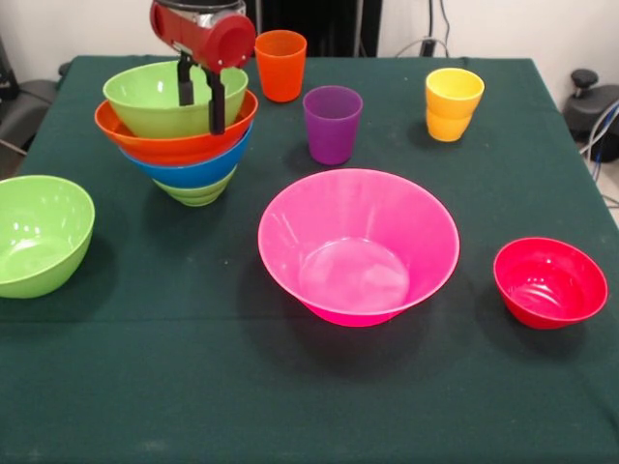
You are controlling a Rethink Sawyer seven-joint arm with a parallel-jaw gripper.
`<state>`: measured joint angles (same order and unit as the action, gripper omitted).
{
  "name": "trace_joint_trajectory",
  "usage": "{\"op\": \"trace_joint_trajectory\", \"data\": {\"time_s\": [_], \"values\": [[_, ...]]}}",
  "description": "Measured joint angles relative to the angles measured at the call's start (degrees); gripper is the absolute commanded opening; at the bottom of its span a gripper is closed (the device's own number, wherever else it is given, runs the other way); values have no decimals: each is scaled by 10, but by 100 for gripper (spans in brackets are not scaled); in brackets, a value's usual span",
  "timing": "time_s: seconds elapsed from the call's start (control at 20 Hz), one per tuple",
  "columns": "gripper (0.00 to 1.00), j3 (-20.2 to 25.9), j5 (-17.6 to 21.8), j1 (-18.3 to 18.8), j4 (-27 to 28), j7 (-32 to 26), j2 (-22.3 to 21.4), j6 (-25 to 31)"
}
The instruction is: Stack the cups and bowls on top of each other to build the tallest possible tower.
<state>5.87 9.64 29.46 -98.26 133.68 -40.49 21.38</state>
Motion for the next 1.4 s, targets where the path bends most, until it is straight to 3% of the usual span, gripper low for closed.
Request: {"op": "trace_joint_trajectory", "data": {"time_s": [0.45,0.95,1.4], "values": [[100,-1,0,-4,18,0,20,0],[100,-1,0,-7,19,0,15,8],[100,0,-4,-2,7,0,-64,56]]}}
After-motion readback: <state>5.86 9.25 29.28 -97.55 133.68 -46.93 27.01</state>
